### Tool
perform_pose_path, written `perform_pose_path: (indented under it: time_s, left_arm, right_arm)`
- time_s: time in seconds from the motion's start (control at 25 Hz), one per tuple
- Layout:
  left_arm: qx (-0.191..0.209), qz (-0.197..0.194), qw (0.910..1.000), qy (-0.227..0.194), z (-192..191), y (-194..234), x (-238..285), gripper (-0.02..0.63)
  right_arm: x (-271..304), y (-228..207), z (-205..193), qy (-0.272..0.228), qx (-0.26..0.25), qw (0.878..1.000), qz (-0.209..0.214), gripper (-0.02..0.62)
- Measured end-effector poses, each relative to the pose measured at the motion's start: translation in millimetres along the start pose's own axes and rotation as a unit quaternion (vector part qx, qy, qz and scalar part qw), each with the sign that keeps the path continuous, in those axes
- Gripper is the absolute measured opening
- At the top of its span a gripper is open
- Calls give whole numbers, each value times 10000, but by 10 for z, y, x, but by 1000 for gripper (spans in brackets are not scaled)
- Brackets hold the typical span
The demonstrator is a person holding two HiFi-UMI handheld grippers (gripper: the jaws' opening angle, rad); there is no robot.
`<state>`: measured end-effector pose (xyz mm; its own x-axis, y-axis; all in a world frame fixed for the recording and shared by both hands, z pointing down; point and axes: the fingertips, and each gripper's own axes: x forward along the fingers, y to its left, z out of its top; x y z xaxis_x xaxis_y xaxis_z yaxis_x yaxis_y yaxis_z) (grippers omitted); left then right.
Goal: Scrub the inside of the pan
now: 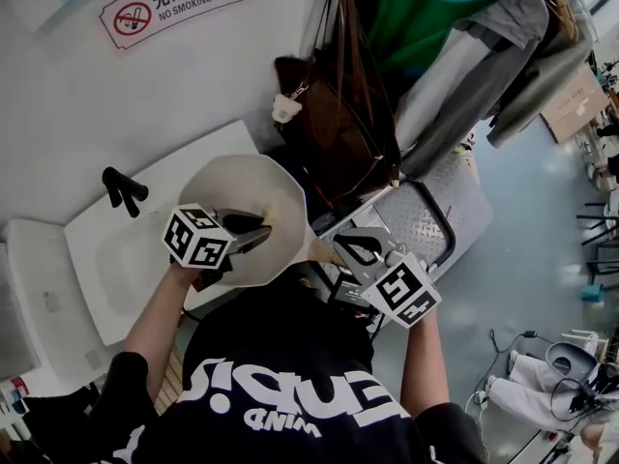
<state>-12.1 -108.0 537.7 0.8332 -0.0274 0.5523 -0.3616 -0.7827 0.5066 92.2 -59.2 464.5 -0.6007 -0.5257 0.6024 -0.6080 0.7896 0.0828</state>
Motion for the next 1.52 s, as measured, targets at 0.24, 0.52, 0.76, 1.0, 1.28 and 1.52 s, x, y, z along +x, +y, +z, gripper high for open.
perform_pose_path:
  time_s: [0.24,0.52,0.76,1.0,1.28,1.52]
  left_arm:
    - [389,108,9954,-867,476,-311,-275,67]
    - [1194,531,9719,-1959,722,-458,-429,66]
    - [1437,911,9497,-2628,740,-468,-519,66]
    - [1684,1224,9277,-3100,832,-482,-666,66]
    - [1821,1288,9205,-3208,863,-519,-669,66]
    - [1812,1309,9207,-3200,874,-517,-657,66]
  right_arm:
    - [-26,-45,316,-874,482,9941,-415,9]
    - [-186,-195,591,-1887,846,9691,-1344,9]
    - [-259,-275,601,-2139,1040,9542,-1818,9]
    - [-286,-286,559,-2425,1178,9429,-1956,9]
    - [-256,-286,559,-2399,1155,9432,-1988,9]
    - [-241,-293,560,-2332,1180,9451,-1961,9]
